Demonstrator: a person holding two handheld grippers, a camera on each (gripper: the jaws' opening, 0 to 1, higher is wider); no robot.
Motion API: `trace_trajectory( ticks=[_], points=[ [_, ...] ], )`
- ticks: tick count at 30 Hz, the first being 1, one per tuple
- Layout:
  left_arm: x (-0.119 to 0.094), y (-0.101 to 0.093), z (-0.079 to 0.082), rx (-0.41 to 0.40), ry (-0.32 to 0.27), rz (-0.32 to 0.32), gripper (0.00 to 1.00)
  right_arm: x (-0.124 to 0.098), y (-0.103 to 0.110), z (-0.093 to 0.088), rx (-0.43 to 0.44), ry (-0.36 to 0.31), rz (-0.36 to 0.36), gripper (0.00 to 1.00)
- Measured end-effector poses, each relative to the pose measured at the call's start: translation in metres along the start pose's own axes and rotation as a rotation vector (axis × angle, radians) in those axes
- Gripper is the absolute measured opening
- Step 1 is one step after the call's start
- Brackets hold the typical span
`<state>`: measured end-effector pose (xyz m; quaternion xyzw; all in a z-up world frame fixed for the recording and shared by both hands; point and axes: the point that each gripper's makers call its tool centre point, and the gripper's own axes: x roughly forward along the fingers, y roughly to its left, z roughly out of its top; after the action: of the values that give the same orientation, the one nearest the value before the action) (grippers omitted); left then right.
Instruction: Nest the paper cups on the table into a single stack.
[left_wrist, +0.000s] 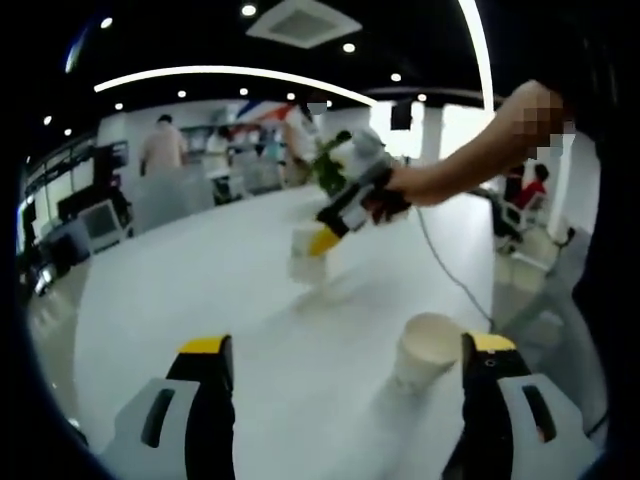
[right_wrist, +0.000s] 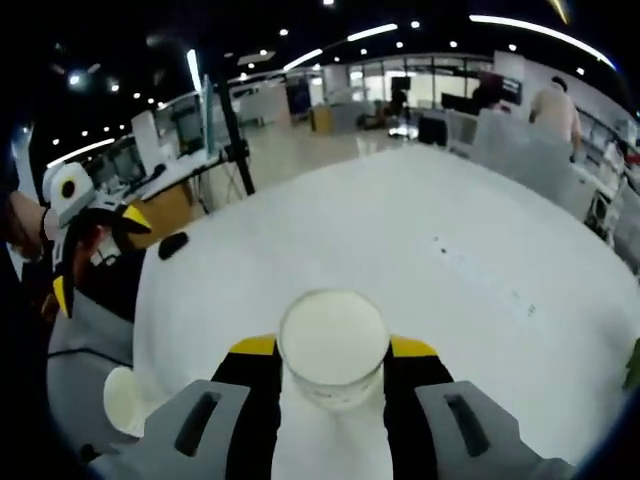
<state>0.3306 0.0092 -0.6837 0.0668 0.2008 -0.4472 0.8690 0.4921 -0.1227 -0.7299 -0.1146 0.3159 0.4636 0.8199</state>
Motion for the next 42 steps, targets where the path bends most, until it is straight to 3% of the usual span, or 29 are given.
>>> trace_trajectory(
  ticks=[17,23,26,42],
  points=[
    [-0.001,-0.002,0.007,0.002,-0.021,-0.004,0.92,-0.032,0.034,-0.002,-0.001,-0.049,0.027,0.36],
    [-0.003,-0.005,0.008,0.017,-0.018,-0.002,0.92,-0.043,0.042,0.013,-0.004,-0.095,0.024,0.36],
    [-0.005,-0.005,0.007,0.017,-0.015,-0.002,0.92,-0.053,0.046,0.026,0.012,-0.148,0.018,0.36],
    [-0.009,-0.004,0.015,-0.009,-0.042,0.007,0.92,-0.087,0.069,0.054,0.035,-0.269,0.014,0.36]
  ],
)
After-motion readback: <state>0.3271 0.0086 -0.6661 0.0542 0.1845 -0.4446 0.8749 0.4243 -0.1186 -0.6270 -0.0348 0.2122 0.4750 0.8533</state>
